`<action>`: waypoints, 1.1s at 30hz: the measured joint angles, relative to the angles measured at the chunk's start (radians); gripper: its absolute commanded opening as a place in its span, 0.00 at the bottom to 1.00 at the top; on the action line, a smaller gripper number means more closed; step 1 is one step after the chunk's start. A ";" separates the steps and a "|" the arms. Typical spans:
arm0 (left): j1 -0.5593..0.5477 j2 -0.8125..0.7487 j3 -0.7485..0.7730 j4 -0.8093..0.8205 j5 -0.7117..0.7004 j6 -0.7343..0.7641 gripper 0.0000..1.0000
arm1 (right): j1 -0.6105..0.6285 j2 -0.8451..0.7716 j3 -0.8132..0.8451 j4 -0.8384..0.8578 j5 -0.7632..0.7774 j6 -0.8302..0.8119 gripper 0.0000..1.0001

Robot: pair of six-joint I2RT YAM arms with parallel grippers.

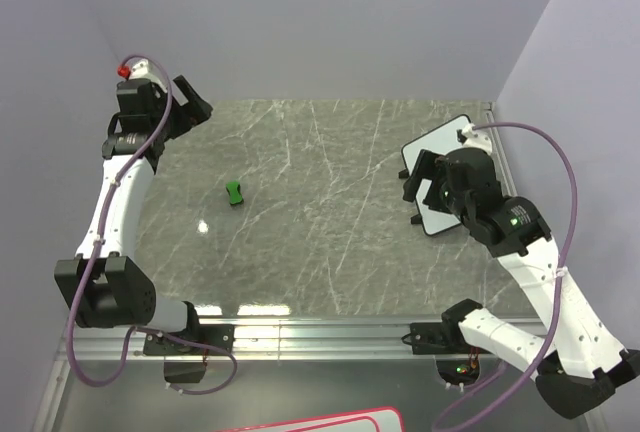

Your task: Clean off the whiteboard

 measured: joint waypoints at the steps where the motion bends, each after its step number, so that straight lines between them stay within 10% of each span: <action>1: 0.000 0.000 -0.001 -0.018 0.004 -0.008 0.99 | 0.000 0.007 0.017 -0.005 0.000 -0.009 1.00; 18: -0.152 0.155 -0.106 -0.227 -0.240 -0.122 0.92 | -0.007 0.029 0.074 -0.031 -0.012 -0.107 0.96; 33: -0.206 0.488 -0.099 -0.191 -0.270 -0.113 0.60 | -0.017 -0.021 0.055 -0.090 0.066 -0.080 0.95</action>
